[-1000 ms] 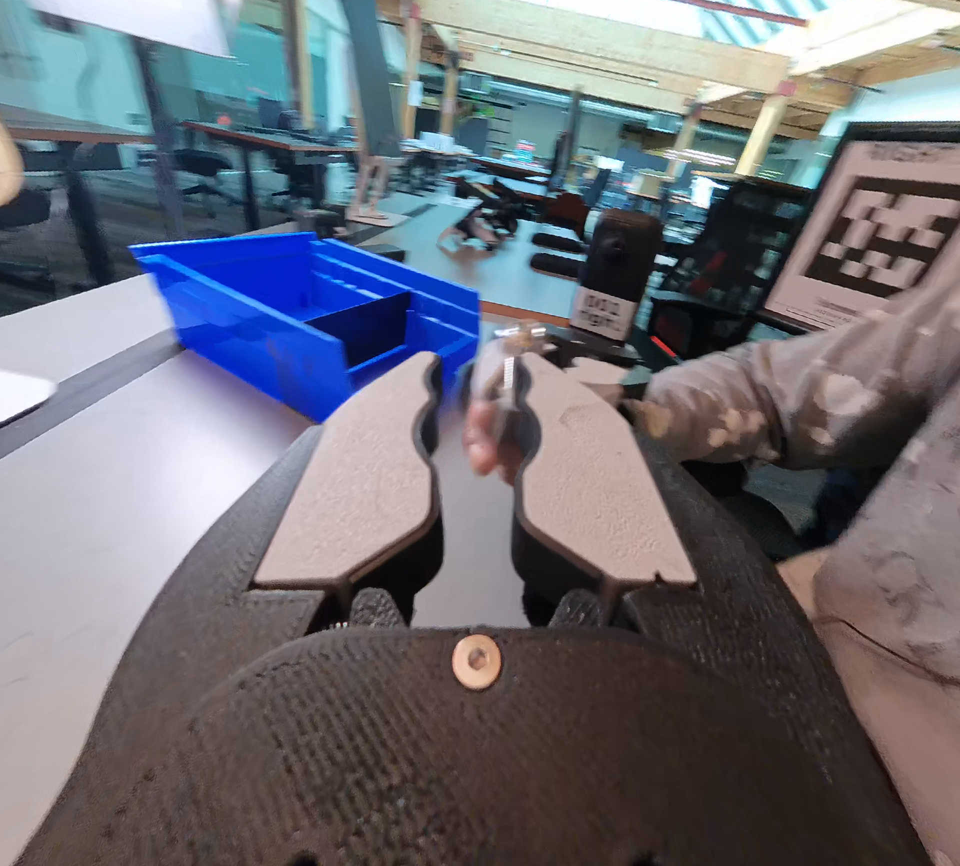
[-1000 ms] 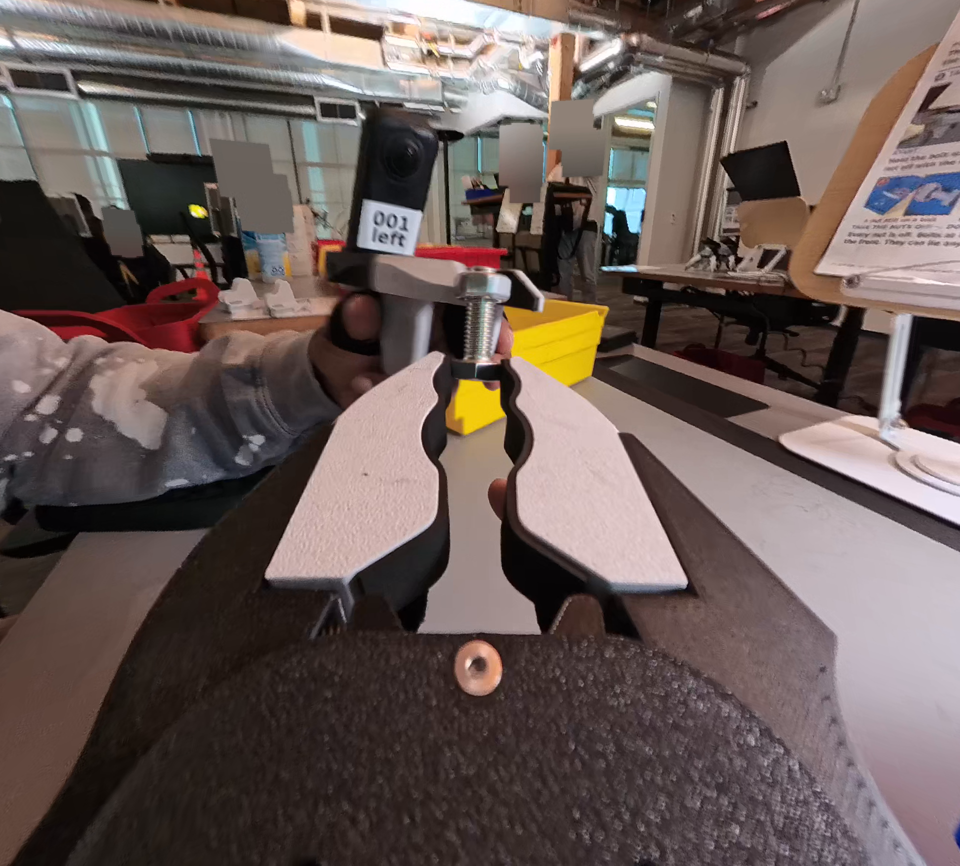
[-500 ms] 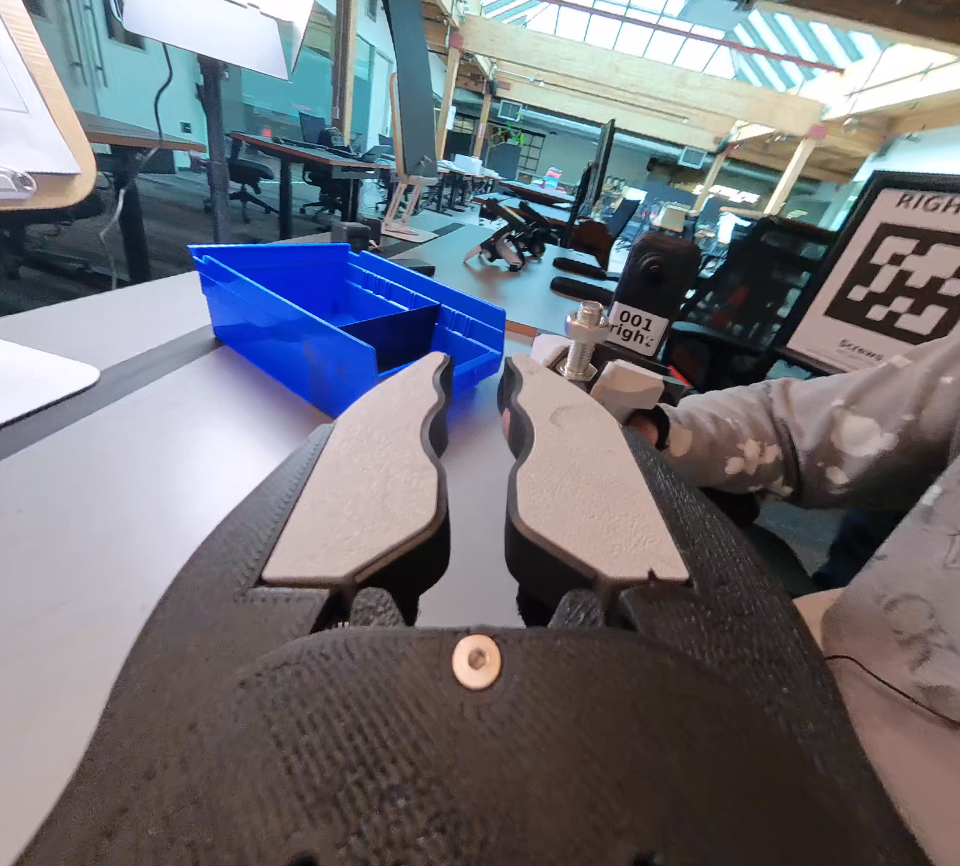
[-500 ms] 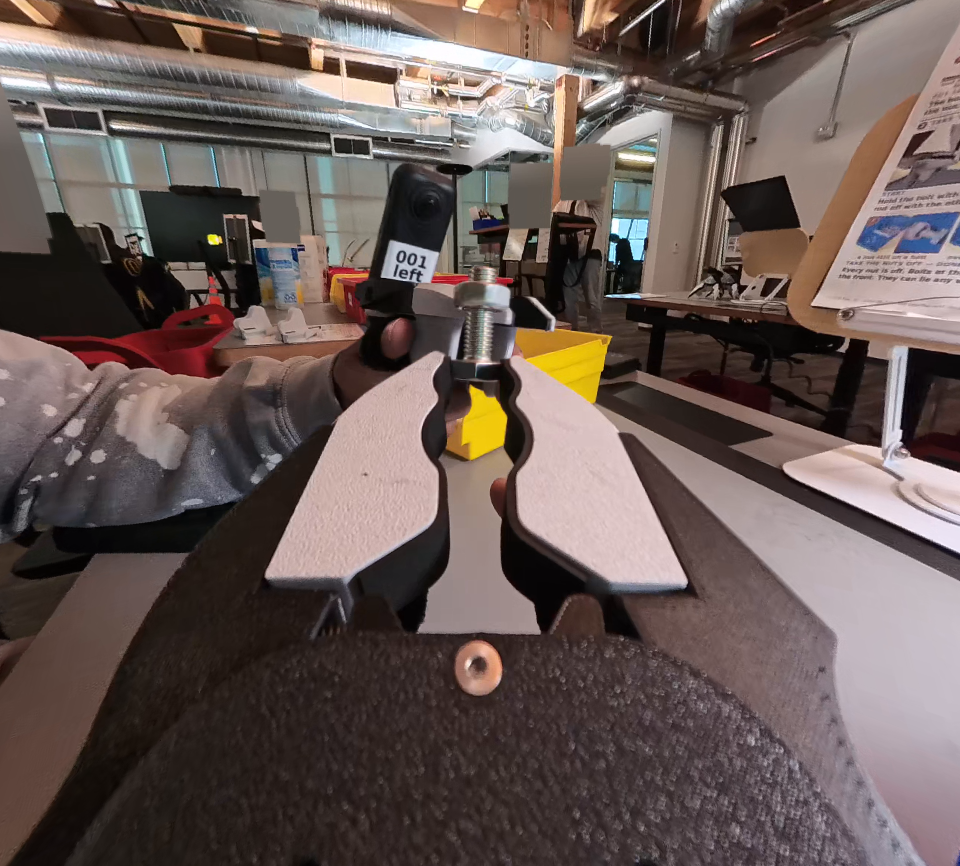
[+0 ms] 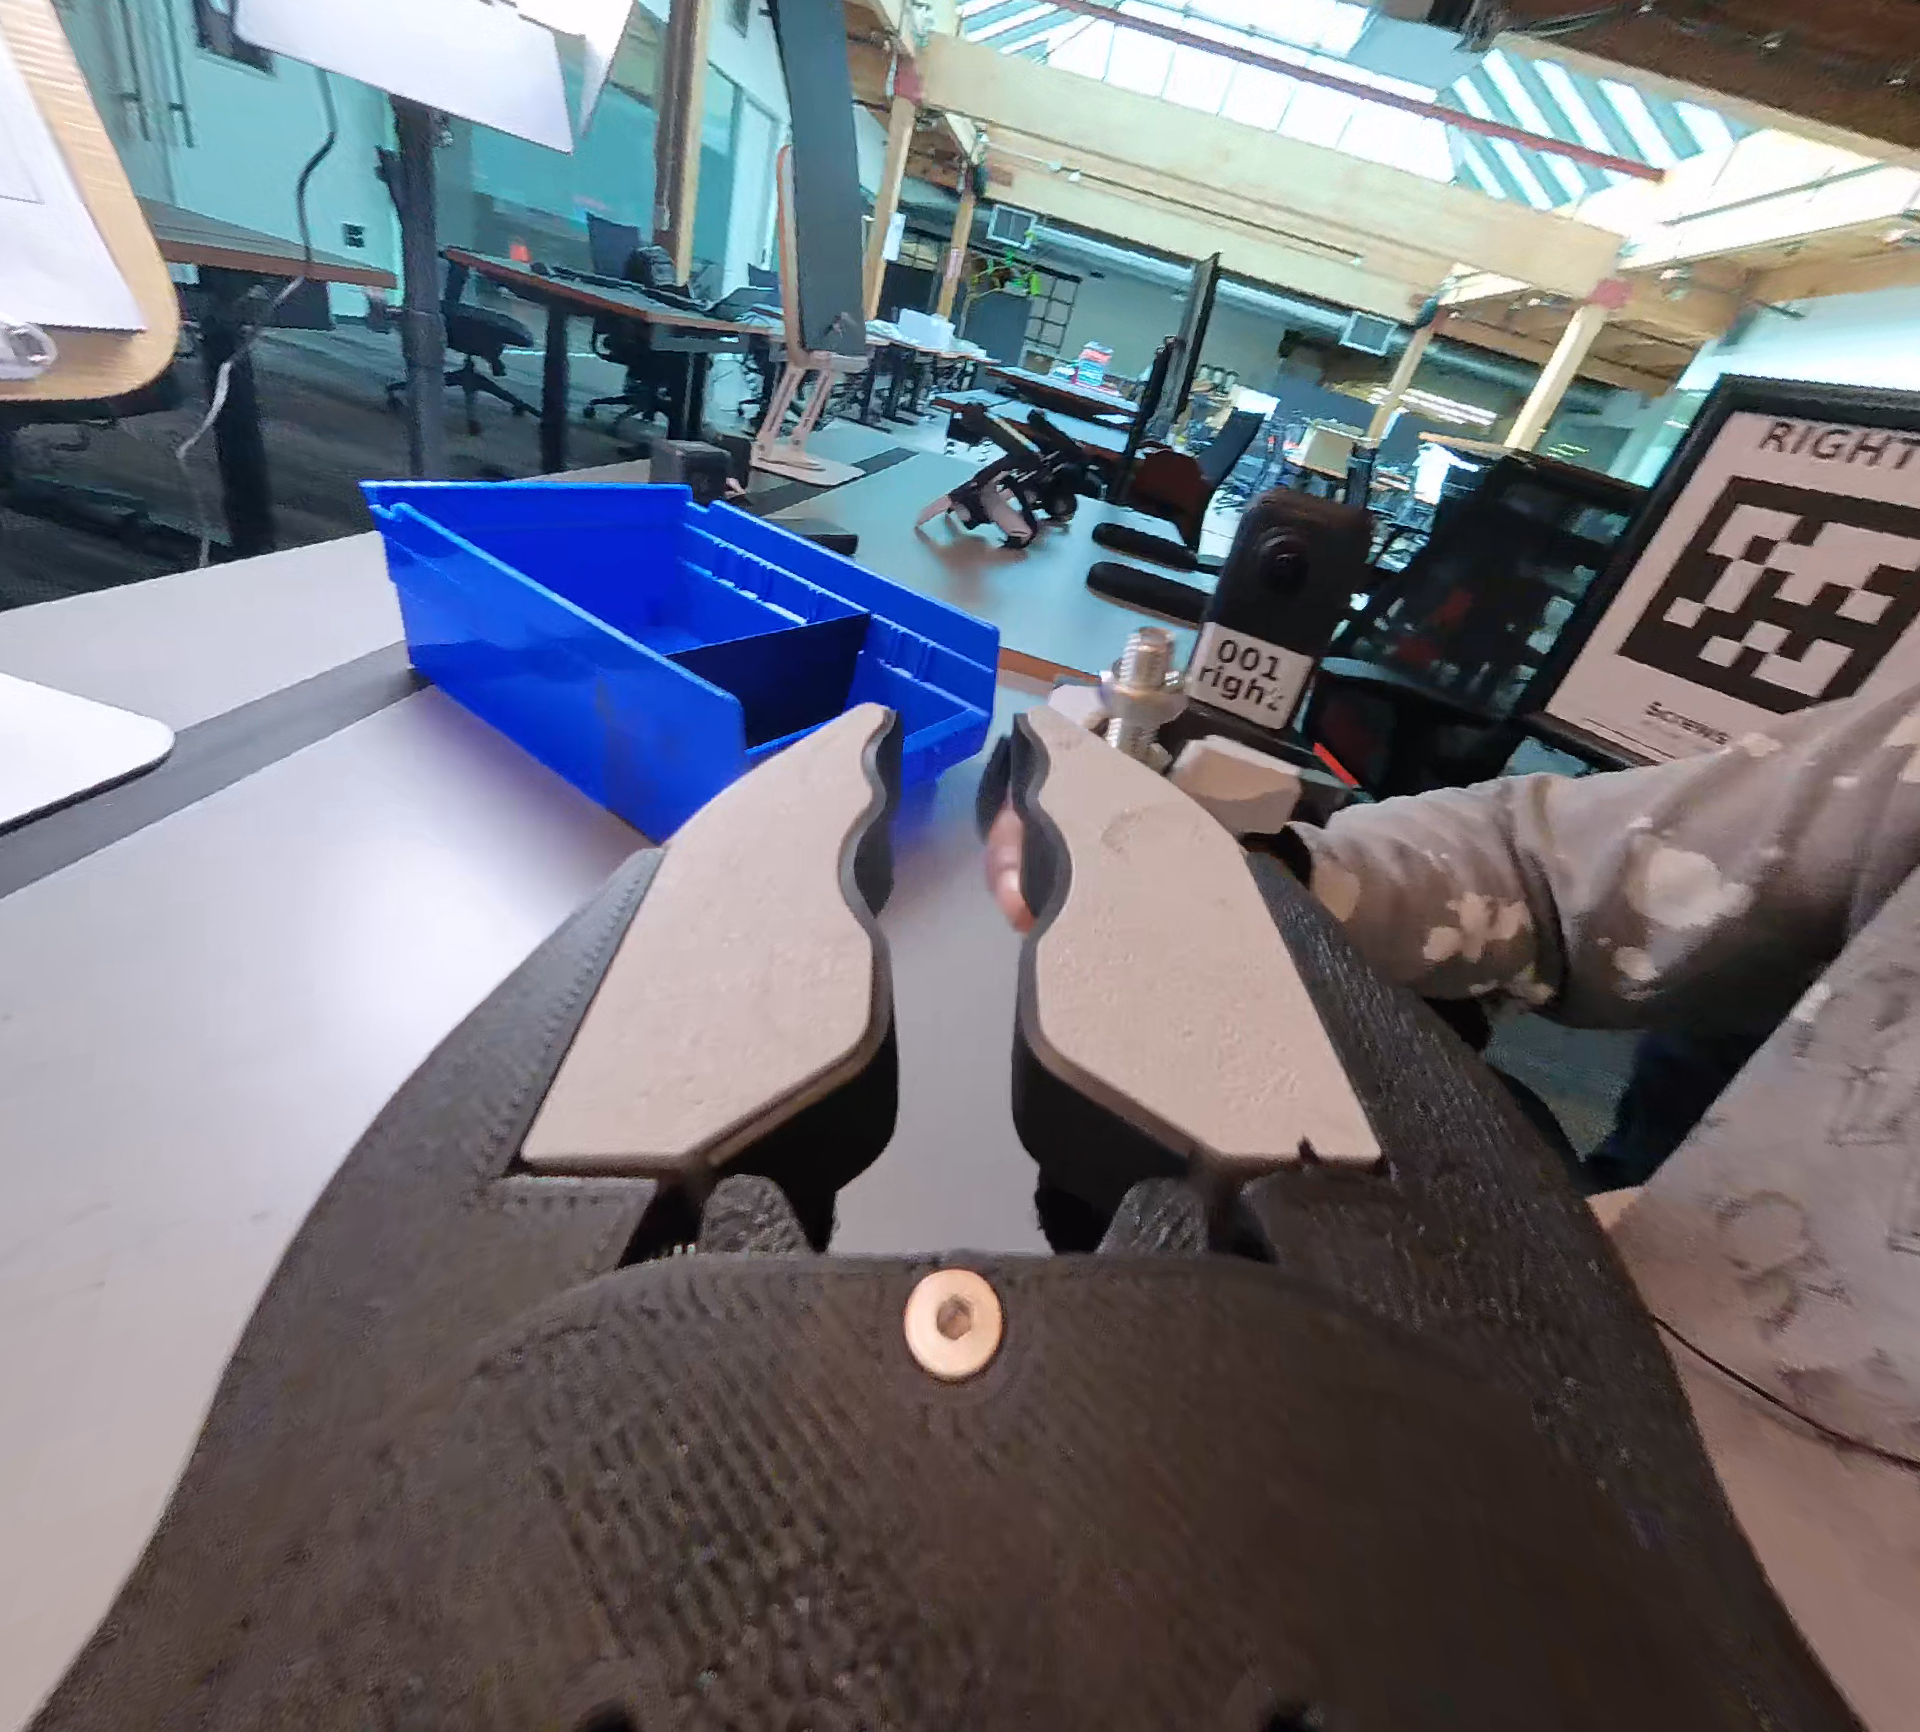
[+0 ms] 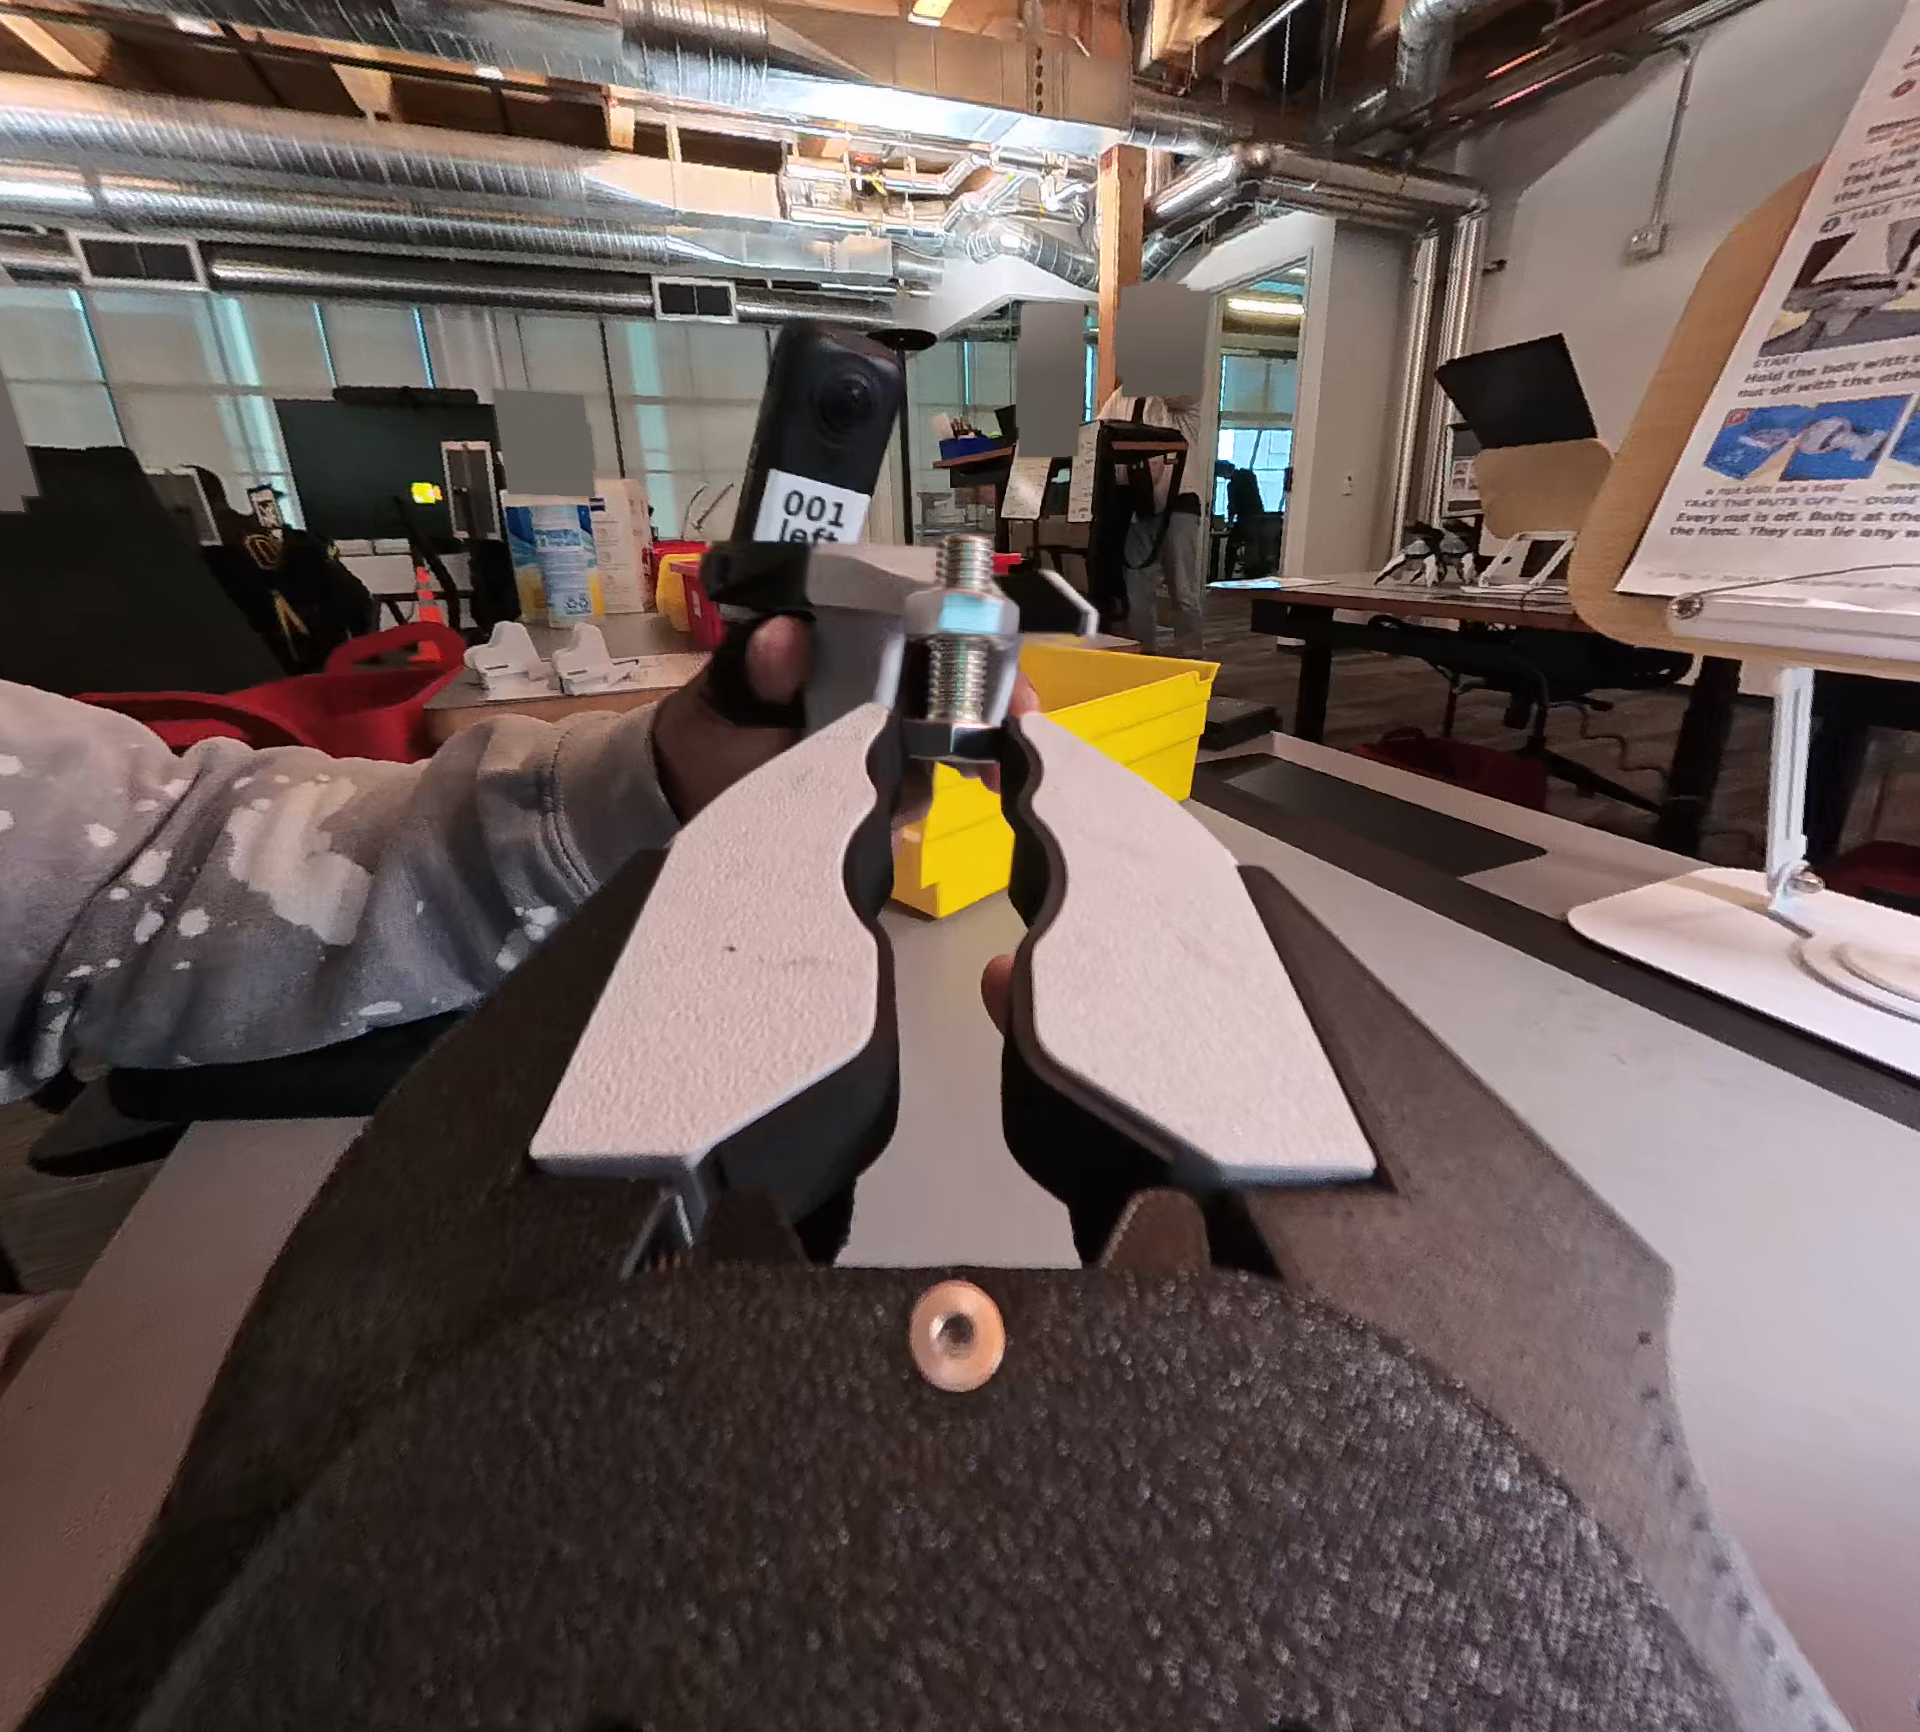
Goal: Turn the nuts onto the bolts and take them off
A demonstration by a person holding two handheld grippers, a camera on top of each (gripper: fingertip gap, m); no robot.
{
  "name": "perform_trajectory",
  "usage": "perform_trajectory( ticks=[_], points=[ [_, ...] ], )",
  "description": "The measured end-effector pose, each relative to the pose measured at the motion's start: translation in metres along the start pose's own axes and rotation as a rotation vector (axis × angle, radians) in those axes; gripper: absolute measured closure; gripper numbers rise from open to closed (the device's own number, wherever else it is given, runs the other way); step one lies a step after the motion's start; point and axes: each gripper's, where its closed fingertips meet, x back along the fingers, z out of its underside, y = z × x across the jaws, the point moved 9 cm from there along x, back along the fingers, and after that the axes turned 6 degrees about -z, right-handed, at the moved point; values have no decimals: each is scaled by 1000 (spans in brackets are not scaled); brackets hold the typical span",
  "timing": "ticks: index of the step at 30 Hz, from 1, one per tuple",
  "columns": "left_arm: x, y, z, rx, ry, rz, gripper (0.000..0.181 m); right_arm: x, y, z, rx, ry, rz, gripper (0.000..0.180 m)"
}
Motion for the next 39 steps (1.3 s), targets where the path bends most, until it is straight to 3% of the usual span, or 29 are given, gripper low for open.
perform_trajectory(
  ticks=[5, 7, 9, 10, 16, 19, 20, 22, 29, 32, 33, 39],
  points=[
    [-14, -23, 6, -15, 48, 124, 151, -4, 0, 7, -7, 39, 15, 162],
    [-16, -20, 6, -46, 59, 89, 149, -4, 2, 5, -1, 32, 13, 162],
    [-11, -8, 4, -52, 74, -12, 163, -1, 1, 1, -15, -10, -6, 162],
    [-8, -3, 3, -69, 71, -48, 161, 0, 0, -1, -17, -18, -4, 162],
    [-11, -19, 3, -18, 41, 87, 151, -2, -2, 4, -10, 22, 24, 162],
    [-17, -19, 7, -65, 88, 64, 146, -3, 1, 3, -3, 18, 23, 162],
    [-15, -14, 6, -68, 97, 12, 161, -1, 0, 2, -7, -4, 12, 162],
    [-8, -2, 4, -100, 95, -76, 164, 1, -2, -3, -15, -21, 6, 162],
    [-16, -20, 8, -16, 84, 95, 148, -3, -2, 4, 3, 33, 27, 162],
    [-20, -18, 10, -47, 103, 75, 147, -2, 0, 1, 11, 20, 31, 162],
    [-18, -12, 8, -37, 110, 18, 161, 0, -1, -2, 4, -5, 15, 162],
    [-14, -15, 2, -11, 71, 61, 149, 2, -4, -2, 11, 4, 45, 162]
  ],
)
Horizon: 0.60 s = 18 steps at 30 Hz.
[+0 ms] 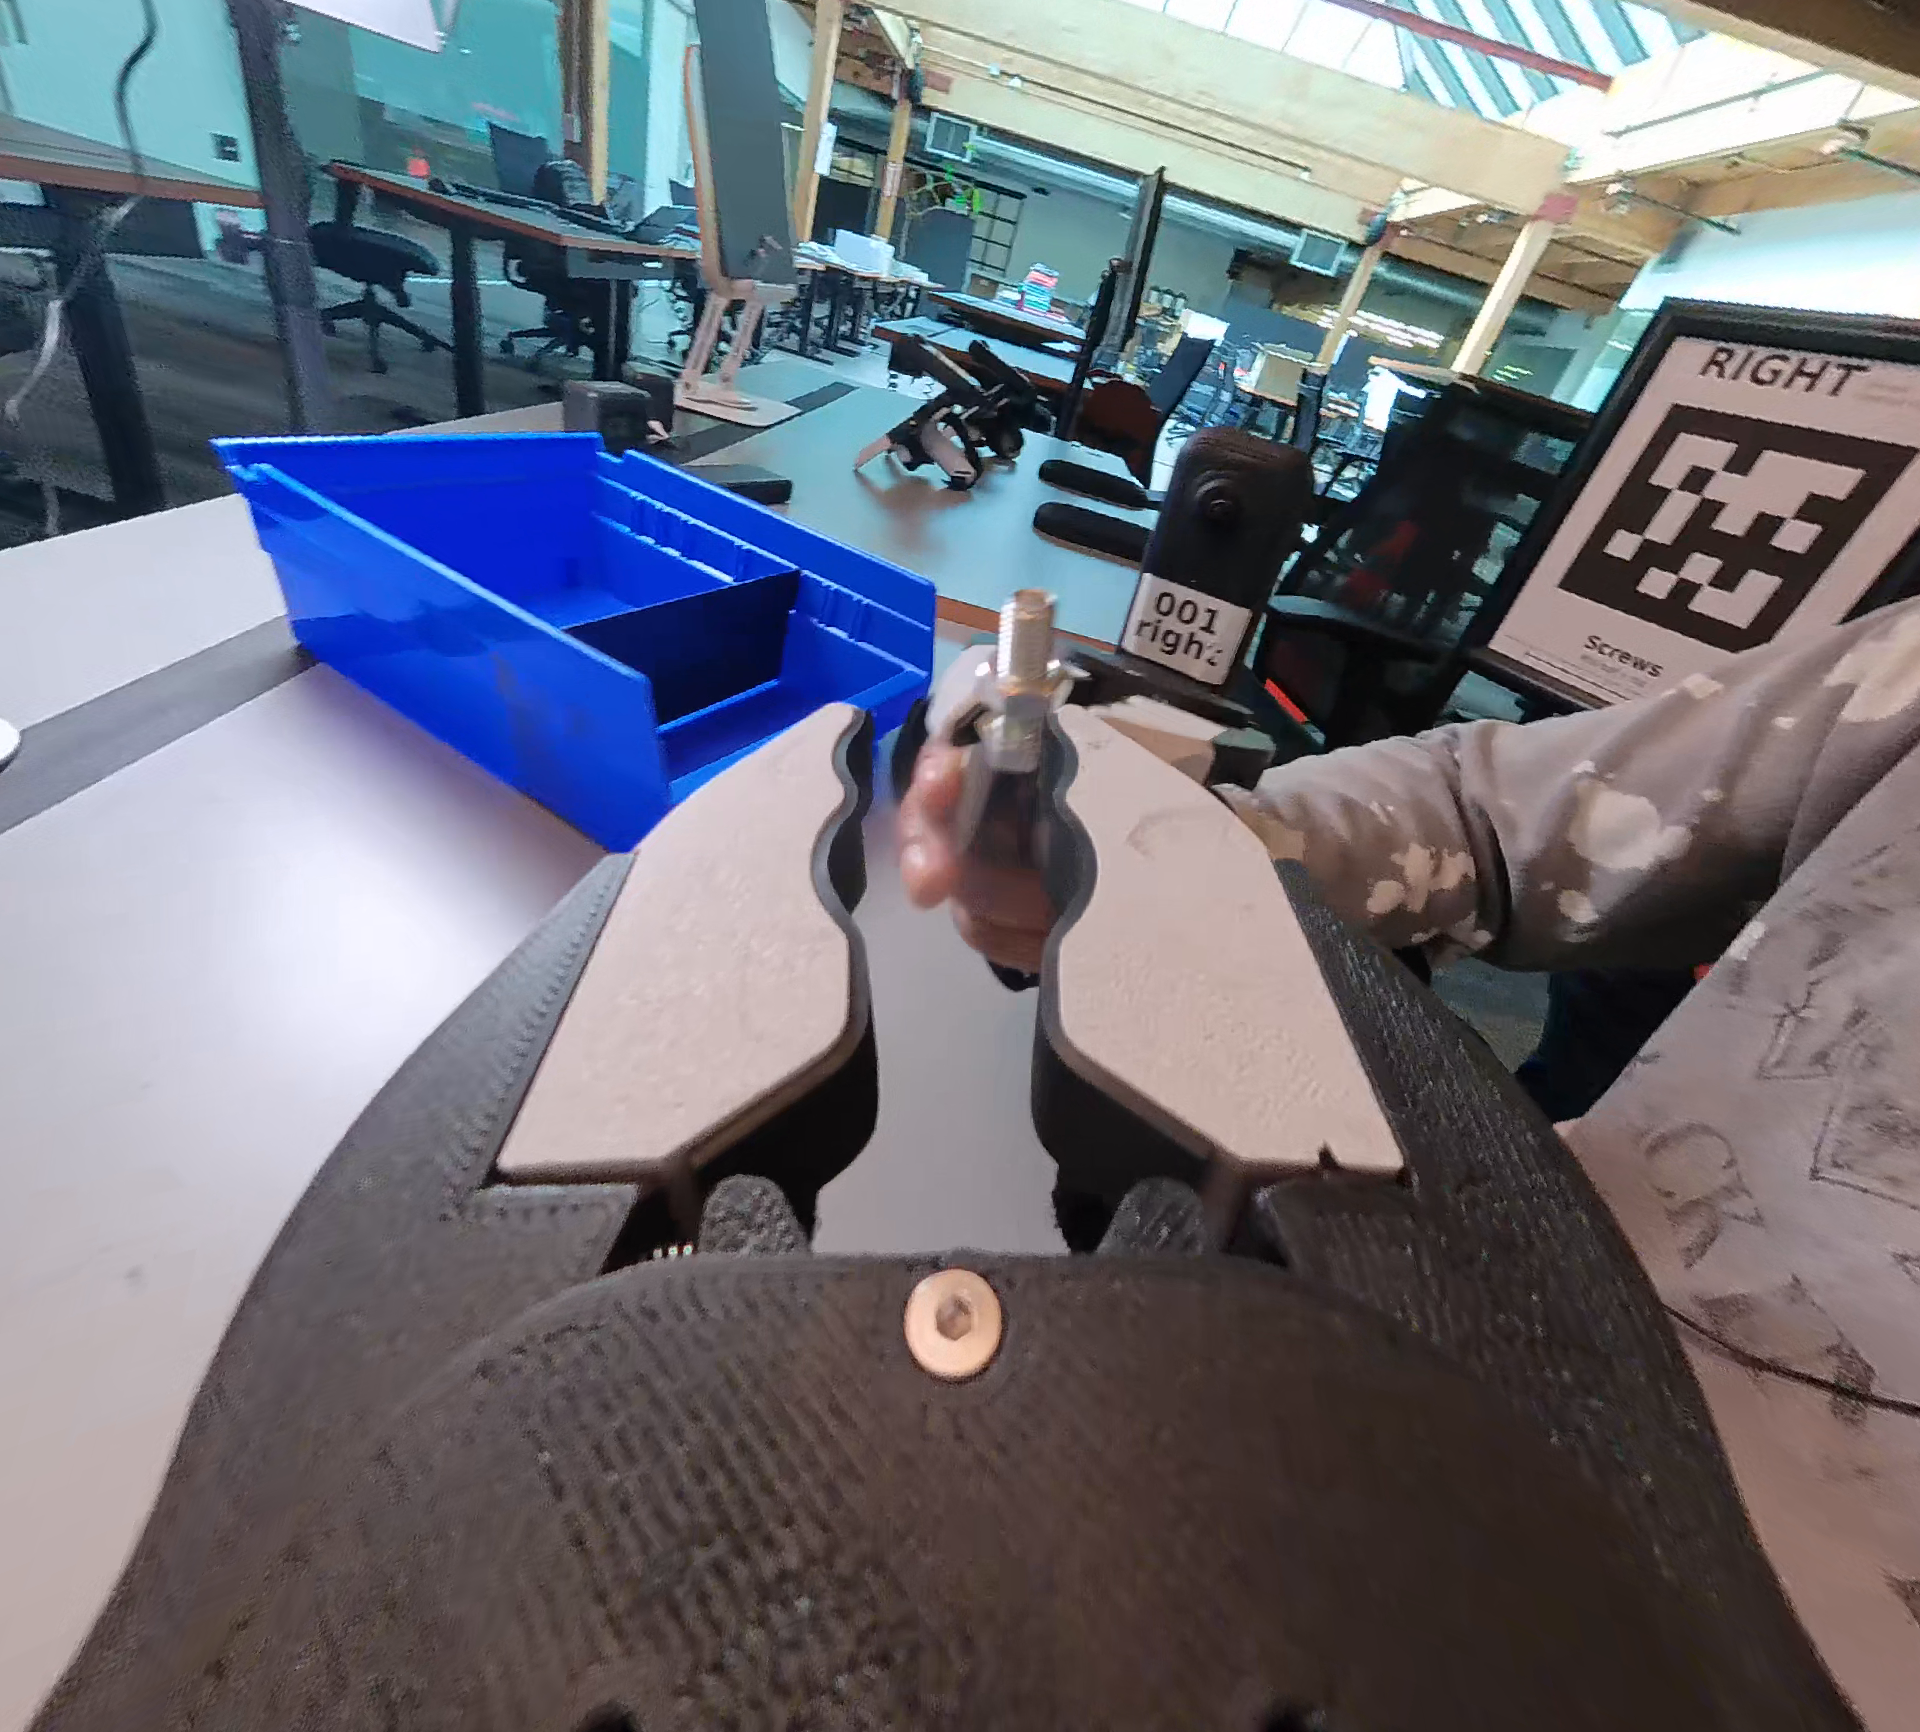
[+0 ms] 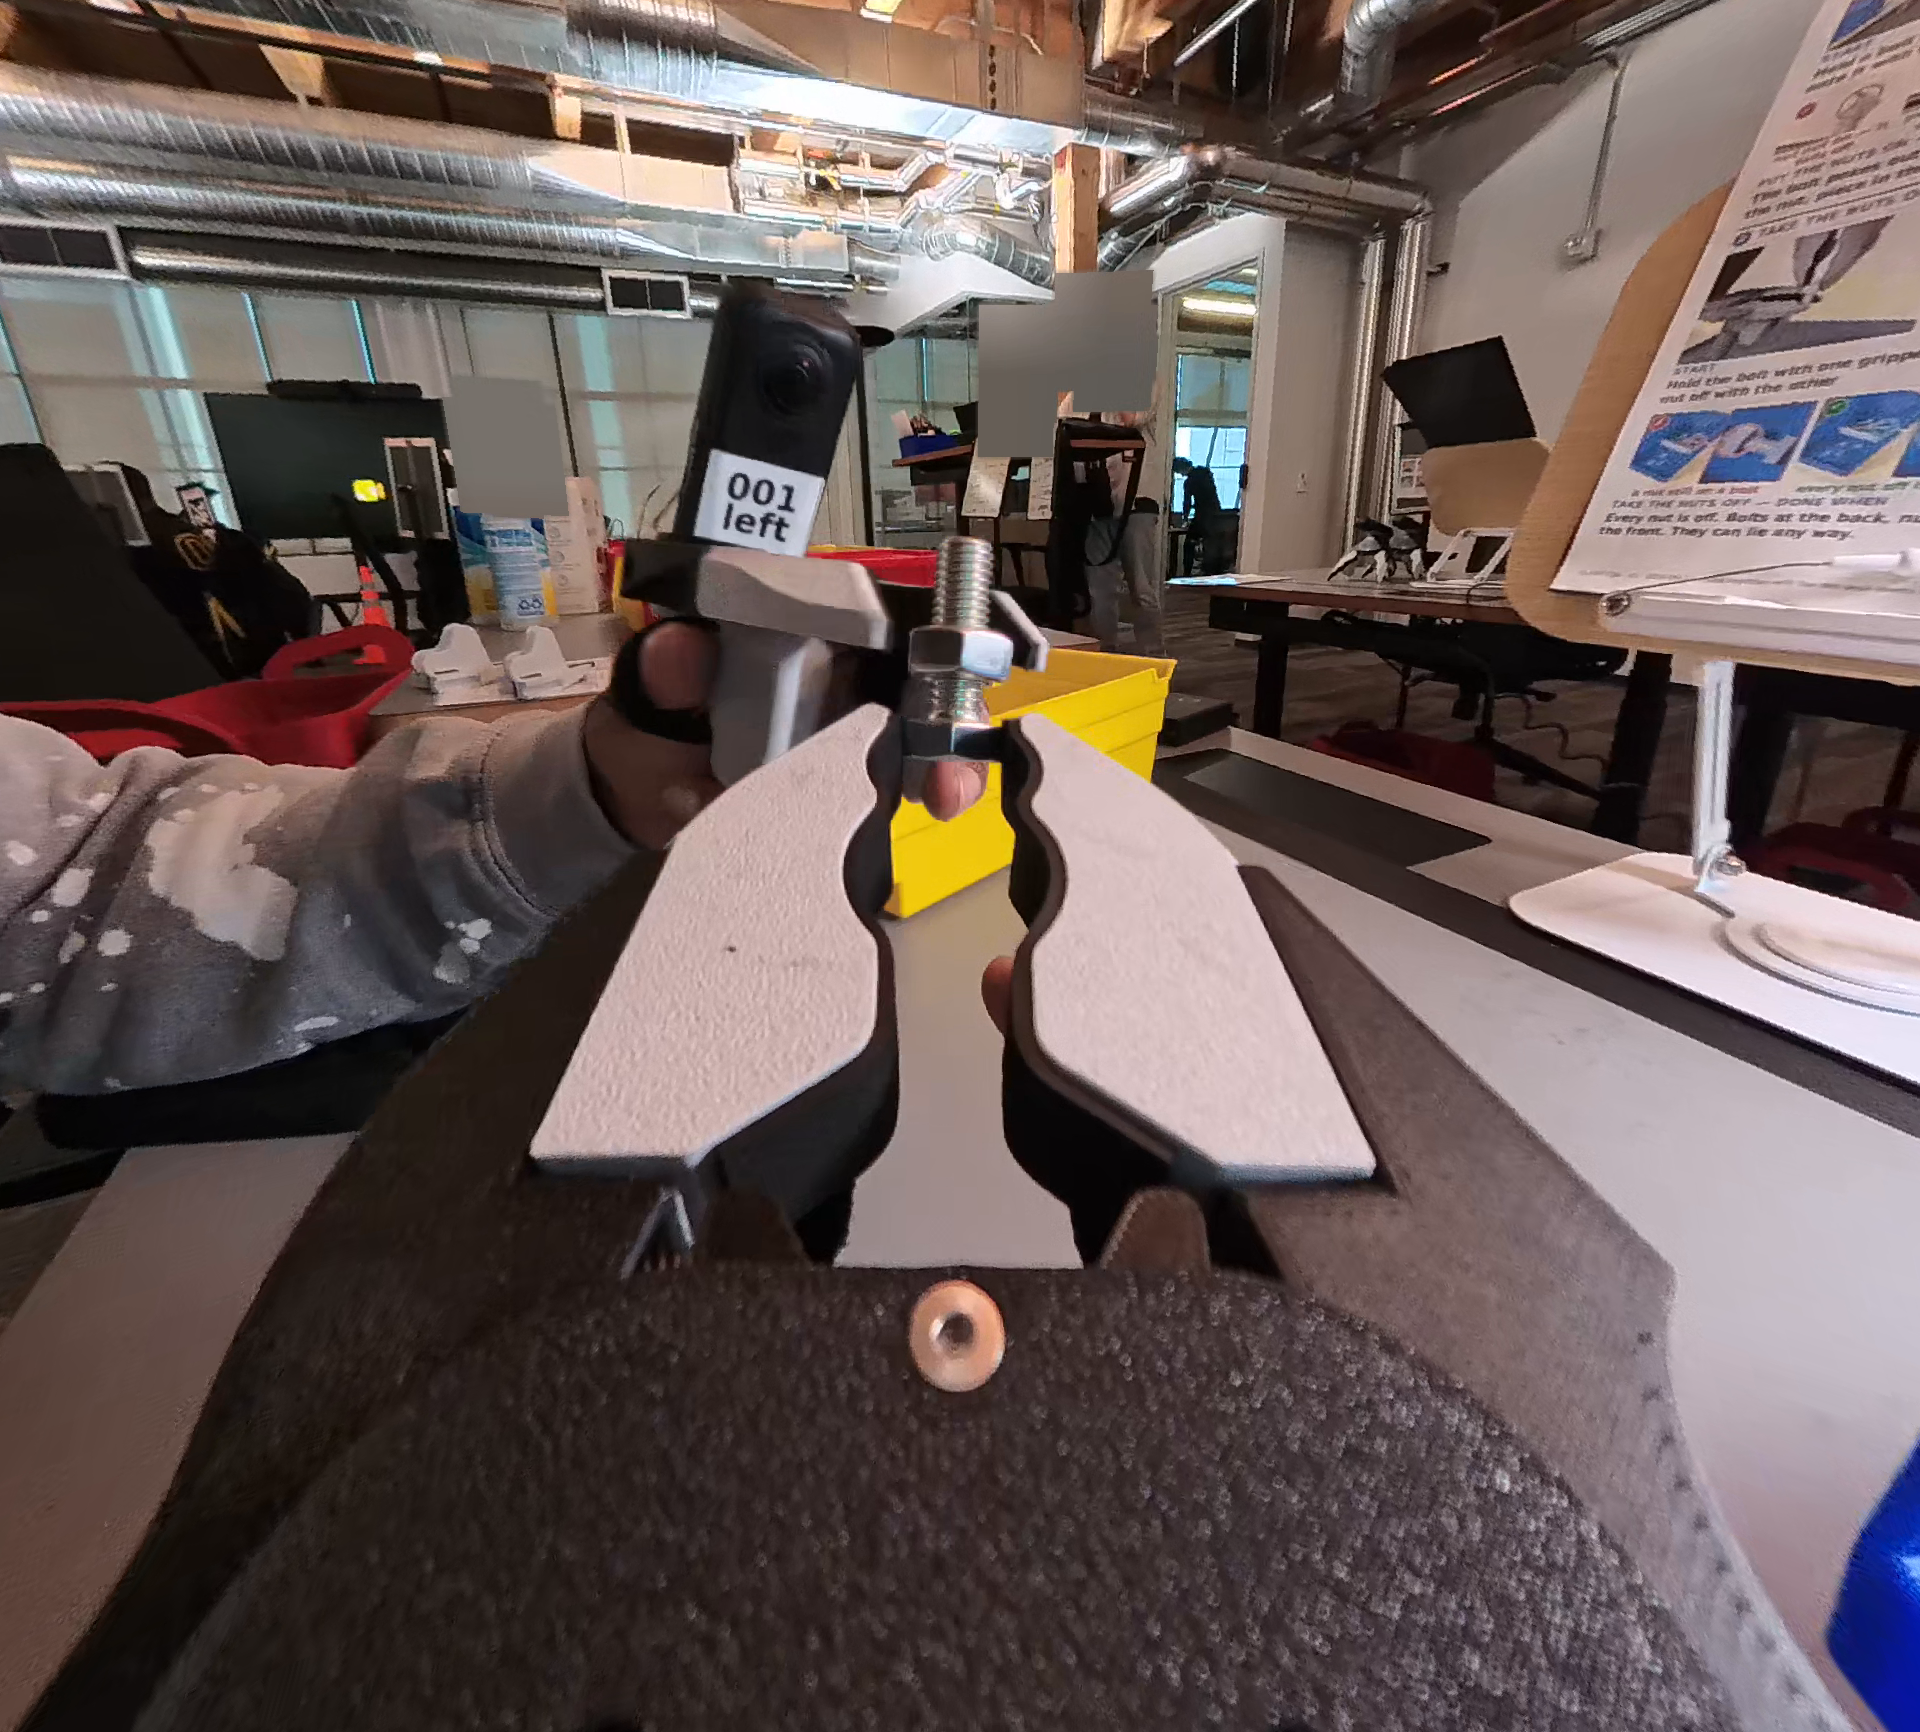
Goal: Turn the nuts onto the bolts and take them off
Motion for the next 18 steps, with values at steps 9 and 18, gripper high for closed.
perform_trajectory(
  ticks=[9, 18],
  points=[
    [0, 7, -1, -8, 18, -70, 156, 3, 0, -7, 3, -49, -8, 162],
    [-7, 2, -1, -23, 63, -82, 162, 1, 1, -3, 0, -31, -15, 162]
  ],
)
